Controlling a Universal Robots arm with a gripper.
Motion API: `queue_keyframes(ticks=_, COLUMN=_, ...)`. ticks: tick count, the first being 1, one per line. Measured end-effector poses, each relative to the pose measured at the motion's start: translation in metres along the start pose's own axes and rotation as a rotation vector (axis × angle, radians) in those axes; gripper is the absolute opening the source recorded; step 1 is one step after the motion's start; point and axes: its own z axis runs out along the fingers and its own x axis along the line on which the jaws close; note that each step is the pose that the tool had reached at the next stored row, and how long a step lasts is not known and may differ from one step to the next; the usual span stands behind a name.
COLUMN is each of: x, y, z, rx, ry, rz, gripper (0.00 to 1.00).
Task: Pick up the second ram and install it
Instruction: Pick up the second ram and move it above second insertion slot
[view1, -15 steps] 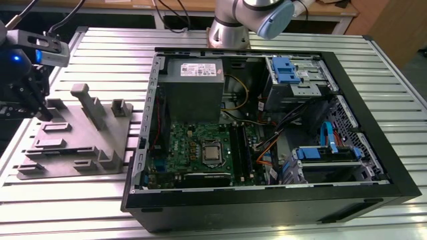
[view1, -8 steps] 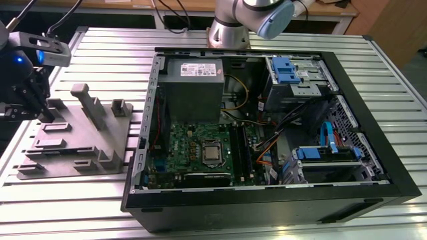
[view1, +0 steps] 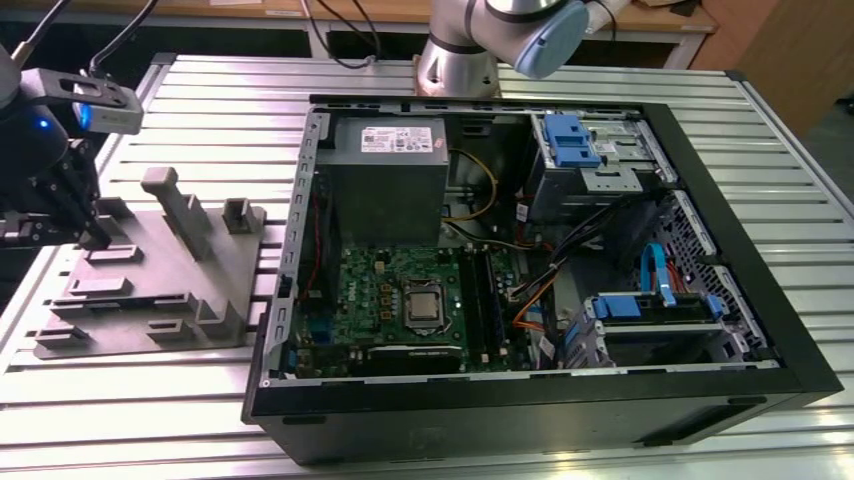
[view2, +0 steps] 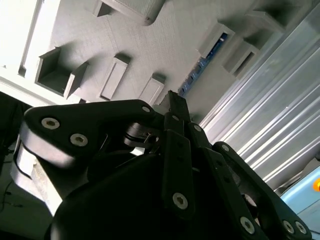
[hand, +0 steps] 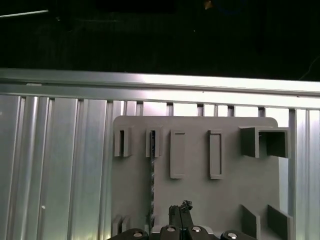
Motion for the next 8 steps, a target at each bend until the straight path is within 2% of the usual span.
queue_keyframes(ticks=8, x=0.0103, y=0.0006, z=0.0004, rx=0.0006, ry=-0.0002, rz=-0.013, gripper=0.1)
